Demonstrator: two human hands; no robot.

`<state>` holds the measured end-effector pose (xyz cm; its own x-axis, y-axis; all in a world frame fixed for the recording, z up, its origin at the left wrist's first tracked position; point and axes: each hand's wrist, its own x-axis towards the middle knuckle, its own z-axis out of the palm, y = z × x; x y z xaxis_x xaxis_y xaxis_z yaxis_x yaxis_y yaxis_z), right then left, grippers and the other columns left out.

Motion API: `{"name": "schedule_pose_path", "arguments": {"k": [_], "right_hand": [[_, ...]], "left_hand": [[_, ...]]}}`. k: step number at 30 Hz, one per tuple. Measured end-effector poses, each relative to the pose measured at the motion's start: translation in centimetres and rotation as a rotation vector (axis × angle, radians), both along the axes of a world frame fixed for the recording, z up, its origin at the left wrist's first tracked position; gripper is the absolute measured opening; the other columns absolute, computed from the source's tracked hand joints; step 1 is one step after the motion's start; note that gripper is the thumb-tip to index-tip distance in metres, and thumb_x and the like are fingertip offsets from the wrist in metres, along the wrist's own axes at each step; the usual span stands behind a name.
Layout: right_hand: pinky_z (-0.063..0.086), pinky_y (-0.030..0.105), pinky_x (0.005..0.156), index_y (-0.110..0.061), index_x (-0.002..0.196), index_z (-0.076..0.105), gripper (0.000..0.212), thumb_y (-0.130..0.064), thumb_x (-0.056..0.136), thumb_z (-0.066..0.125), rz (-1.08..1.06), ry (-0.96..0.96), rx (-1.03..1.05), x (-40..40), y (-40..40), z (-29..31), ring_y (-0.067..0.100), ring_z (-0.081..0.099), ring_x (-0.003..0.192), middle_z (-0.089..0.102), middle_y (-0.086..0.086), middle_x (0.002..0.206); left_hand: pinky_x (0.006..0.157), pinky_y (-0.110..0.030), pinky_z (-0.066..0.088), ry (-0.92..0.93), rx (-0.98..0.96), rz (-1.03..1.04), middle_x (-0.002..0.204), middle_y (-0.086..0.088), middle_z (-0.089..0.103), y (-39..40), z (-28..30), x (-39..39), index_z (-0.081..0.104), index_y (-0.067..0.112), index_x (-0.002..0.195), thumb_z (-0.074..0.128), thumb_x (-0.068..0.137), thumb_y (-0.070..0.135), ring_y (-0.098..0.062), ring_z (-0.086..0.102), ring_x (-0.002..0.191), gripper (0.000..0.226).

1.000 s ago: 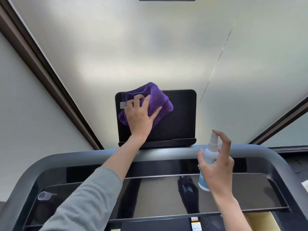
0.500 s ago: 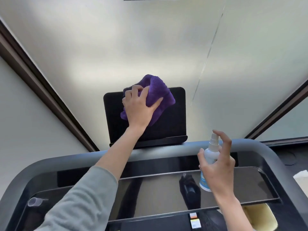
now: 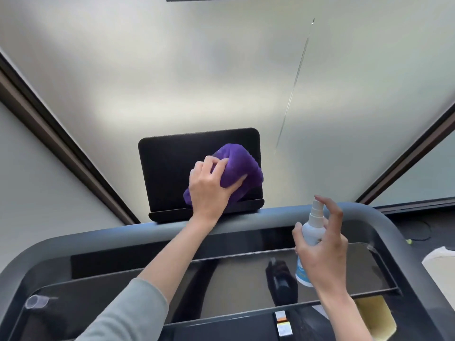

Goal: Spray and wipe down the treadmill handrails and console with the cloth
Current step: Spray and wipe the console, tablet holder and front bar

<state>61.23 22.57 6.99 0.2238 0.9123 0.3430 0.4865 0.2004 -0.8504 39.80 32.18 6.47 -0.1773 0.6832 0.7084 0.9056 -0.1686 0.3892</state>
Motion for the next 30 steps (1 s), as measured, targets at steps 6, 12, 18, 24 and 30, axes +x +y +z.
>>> {"name": "schedule_pose_path", "arguments": {"k": [6,12,18,24,30], "right_hand": [[0.052,0.032,0.056,-0.036,0.128,0.041,0.063,0.000,0.085,0.070,-0.042,0.008,-0.015,1.2,0.0,0.2,0.023,0.061,0.052,0.059,0.007,0.068],[0.051,0.027,0.055,-0.036,0.127,0.042,0.062,0.000,0.085,0.069,-0.035,0.018,-0.025,0.9,-0.6,-0.3,0.021,0.058,0.049,0.057,0.007,0.060],[0.045,0.013,0.051,-0.035,0.128,0.043,0.064,0.002,0.083,0.071,-0.048,-0.001,0.019,1.7,-0.3,0.2,0.020,0.057,0.053,0.055,0.003,0.059],[0.051,0.029,0.053,-0.038,0.129,0.041,0.064,-0.001,0.085,0.070,-0.086,-0.020,-0.013,2.3,-0.4,0.0,0.017,0.059,0.048,0.058,0.004,0.061],[0.055,0.040,0.056,-0.040,0.127,0.040,0.065,0.000,0.085,0.070,-0.098,-0.018,-0.027,2.6,-1.0,0.0,0.029,0.063,0.050,0.061,0.007,0.067]], "left_hand": [[0.079,-0.042,0.040,0.132,-0.193,0.048,0.112,-0.004,0.062,6.0,2.9,2.2,0.068,0.020,0.110,0.065,0.081,0.058,-0.030,0.056,0.096,0.047],[0.063,-0.039,0.051,0.066,-0.145,-0.096,0.084,-0.003,0.065,1.1,-1.6,2.7,0.073,0.015,0.090,0.077,0.075,0.044,-0.028,0.058,0.070,0.033],[0.063,-0.040,0.049,0.028,-0.078,-0.070,0.086,-0.006,0.062,1.0,0.6,3.6,0.072,0.014,0.091,0.076,0.076,0.041,-0.028,0.054,0.071,0.031],[0.074,-0.039,0.043,0.177,-0.164,-0.148,0.099,-0.008,0.065,6.0,3.6,4.7,0.073,0.016,0.101,0.079,0.071,0.041,-0.031,0.058,0.085,0.040],[0.065,-0.041,0.050,0.116,-0.269,-0.247,0.084,-0.002,0.062,0.3,-1.0,3.9,0.074,0.018,0.094,0.082,0.068,0.037,-0.027,0.059,0.076,0.033]]}}
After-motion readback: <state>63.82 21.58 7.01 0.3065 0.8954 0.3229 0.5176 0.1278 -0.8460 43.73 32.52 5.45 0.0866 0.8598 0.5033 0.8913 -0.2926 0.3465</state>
